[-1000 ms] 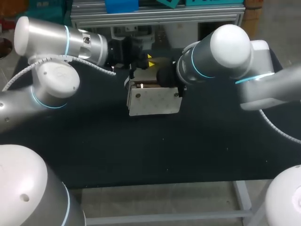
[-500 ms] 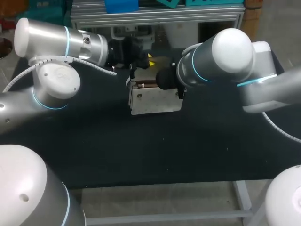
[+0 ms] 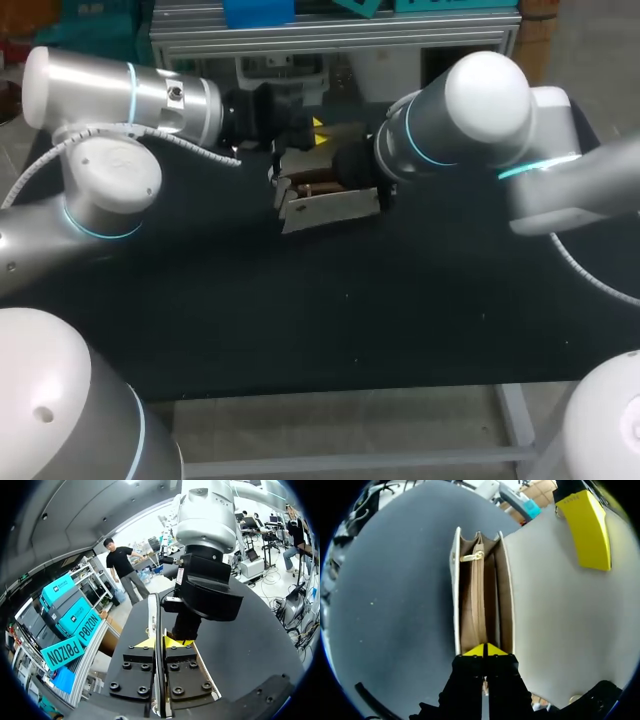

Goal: Pick up the bag, open it, inspect its contents, close it, and place it on the opposite side

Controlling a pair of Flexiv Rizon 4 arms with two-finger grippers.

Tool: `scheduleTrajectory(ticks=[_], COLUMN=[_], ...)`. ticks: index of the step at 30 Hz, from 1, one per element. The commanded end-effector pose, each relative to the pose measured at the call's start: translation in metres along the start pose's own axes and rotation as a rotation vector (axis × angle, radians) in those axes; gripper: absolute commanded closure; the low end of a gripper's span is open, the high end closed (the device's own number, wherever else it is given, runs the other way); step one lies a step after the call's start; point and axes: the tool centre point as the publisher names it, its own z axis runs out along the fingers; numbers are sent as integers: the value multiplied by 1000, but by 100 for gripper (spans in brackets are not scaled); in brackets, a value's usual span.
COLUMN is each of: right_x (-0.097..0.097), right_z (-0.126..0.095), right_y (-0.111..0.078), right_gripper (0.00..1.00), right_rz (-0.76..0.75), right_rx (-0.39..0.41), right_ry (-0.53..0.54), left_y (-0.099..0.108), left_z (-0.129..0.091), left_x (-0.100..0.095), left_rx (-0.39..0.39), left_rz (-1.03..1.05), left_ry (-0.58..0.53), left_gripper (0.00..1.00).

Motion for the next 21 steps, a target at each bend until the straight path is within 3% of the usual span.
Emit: scheduleTrajectory(ticks=[1, 21], right_x=[-6, -10], right_z=[6, 8], right_y=[1, 14], right_gripper=[100, 100], right_rz=[4, -107], right_rx=[-4, -53], right_ry=[-17, -149], left_y=[-1, 0], left_z=[-2, 3], left_x=[4, 7], left_rx=[12, 11], left_rz=[8, 20], left_ry=[14, 50], left_gripper=[100, 100])
